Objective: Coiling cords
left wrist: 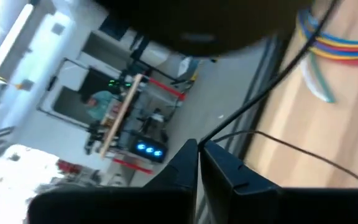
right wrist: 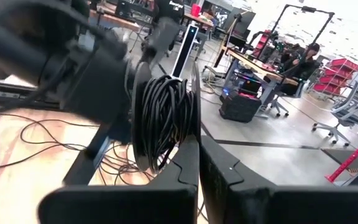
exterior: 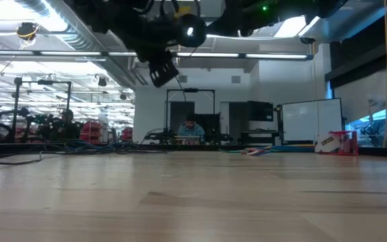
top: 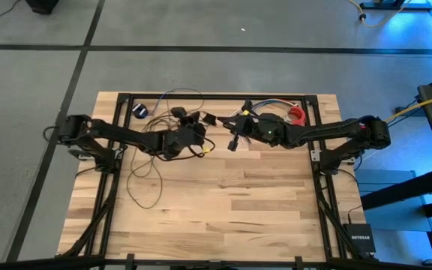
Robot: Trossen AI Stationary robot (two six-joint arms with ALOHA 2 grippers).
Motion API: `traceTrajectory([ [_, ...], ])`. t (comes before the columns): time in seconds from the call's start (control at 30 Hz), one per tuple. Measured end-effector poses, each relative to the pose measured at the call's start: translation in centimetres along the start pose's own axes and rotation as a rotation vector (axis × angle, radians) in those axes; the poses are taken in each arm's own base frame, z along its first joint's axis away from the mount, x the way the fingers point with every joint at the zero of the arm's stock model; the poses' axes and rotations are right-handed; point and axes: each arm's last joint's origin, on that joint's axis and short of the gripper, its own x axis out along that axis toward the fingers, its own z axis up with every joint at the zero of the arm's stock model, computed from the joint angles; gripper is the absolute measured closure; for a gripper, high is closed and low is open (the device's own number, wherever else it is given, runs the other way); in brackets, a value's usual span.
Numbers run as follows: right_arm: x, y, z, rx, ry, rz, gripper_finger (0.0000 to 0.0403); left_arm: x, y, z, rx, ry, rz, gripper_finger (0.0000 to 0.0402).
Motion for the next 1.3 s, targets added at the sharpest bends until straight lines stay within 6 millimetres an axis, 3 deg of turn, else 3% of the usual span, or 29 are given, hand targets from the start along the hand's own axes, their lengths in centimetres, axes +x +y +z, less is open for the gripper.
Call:
traceTrajectory([
  [0.23,0.0,0.0,0.0,-0.001,0.002,0.001,0.0398,-1.1,3.1,0.3,-0.030,-0.011,0.054,0.0390],
  [0.5,0.0,0.0,0.0,0.000,-0.001,-0.001,0.0398,-2.4,5.9,0.6,-0.297,-0.079,0.047,0.0397],
  [0.8,0.0,-0.1,-0.2,-0.027,0.027,-0.043,0.0398,-4.8,6.3,2.1,-0.546,-0.231,-0.043,0.0389],
  [1.1,0.0,-0.3,-0.3,-0.035,0.050,-0.101,0.0398,-7.3,5.2,2.7,-0.636,-0.302,-0.175,0.0397],
  [1.3,0.0,-0.3,-0.3,-0.034,0.049,-0.112,0.0398,-7.8,4.9,3.1,-0.725,-0.384,-0.321,0.0398],
])
